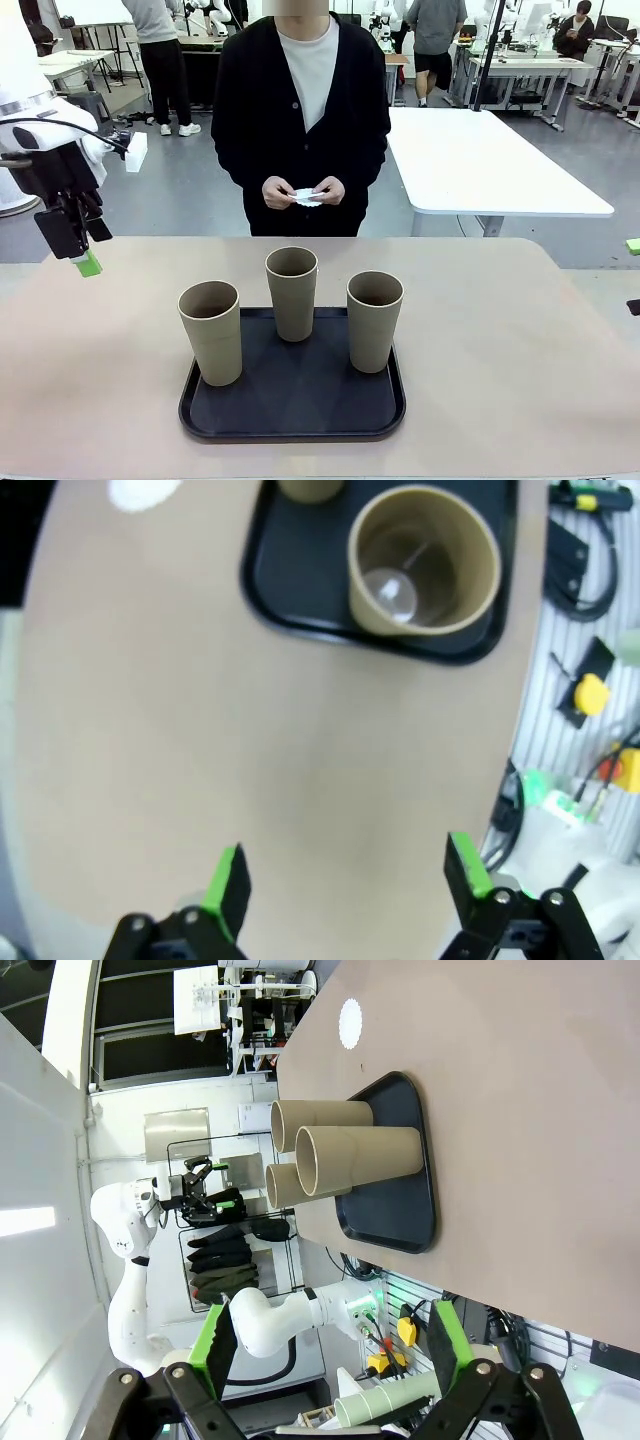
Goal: Place coasters on the table and set cups on them.
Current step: Pick up one Reusable plastic cup and place it on a coaster set by the human.
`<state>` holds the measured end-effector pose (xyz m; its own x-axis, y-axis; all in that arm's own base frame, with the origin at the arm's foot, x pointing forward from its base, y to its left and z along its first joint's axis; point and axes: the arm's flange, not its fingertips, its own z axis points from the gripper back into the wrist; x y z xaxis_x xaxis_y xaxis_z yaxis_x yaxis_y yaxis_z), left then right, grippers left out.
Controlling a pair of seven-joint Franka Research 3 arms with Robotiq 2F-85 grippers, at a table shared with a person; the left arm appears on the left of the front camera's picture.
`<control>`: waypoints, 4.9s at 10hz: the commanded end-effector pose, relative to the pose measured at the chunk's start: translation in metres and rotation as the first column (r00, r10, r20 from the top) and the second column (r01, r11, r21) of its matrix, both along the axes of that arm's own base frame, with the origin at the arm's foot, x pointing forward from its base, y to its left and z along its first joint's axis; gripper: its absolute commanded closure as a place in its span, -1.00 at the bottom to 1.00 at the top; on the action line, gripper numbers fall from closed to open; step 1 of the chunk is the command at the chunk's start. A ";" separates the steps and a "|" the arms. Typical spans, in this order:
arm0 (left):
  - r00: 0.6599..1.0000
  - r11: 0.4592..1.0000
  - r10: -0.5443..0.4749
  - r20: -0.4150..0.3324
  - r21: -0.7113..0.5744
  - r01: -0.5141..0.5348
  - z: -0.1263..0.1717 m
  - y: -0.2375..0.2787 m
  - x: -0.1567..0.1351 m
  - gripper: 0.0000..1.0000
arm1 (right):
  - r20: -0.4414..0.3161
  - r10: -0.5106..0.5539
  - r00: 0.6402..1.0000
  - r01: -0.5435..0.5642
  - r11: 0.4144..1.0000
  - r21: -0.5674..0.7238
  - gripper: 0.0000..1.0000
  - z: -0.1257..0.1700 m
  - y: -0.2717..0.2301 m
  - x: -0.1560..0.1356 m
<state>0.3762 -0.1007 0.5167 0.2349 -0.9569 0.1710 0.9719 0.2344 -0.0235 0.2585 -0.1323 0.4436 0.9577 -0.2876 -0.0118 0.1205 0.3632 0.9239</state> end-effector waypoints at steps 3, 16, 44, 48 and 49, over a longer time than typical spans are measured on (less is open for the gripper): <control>0.929 0.806 -0.328 0.174 -0.461 0.371 -0.038 0.039 -0.002 -1.00 | 0.007 0.001 1.000 -0.001 1.000 0.014 -1.00 0.000 0.000 0.002; 0.956 0.564 -0.215 0.198 -0.774 0.288 -0.140 0.064 0.032 -1.00 | 0.007 0.001 1.000 -0.001 1.000 0.014 -1.00 0.000 0.000 0.002; 0.906 0.290 -0.376 0.193 -0.904 0.313 -0.269 0.004 0.049 -1.00 | 0.007 0.001 1.000 -0.001 1.000 0.014 -1.00 0.000 0.000 0.002; 0.888 0.260 -0.410 0.209 -0.906 0.333 -0.275 0.000 0.049 -1.00 | 0.007 0.001 1.000 -0.001 1.000 0.014 -1.00 0.000 0.000 0.002; 0.885 0.258 -0.418 0.205 -0.907 0.332 -0.278 -0.003 0.051 -1.00 | 0.007 0.001 1.000 -0.001 1.000 0.014 -1.00 0.000 0.000 0.002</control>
